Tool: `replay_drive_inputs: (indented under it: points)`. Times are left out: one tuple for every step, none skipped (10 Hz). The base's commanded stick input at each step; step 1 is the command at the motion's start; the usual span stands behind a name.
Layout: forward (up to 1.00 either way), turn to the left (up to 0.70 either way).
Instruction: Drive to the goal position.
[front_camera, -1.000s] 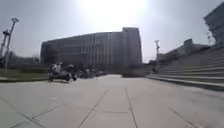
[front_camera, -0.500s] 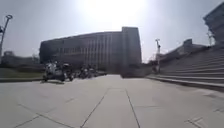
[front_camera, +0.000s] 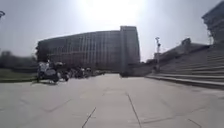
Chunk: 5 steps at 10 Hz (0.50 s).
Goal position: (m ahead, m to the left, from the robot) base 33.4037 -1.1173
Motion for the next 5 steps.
replay_drive_inputs:
  points:
    - [1.00,0.00]
    - [1.00,0.00]
    - [1.00,0.00]
    - [1.00,0.00]
    - [1.00,0.00]
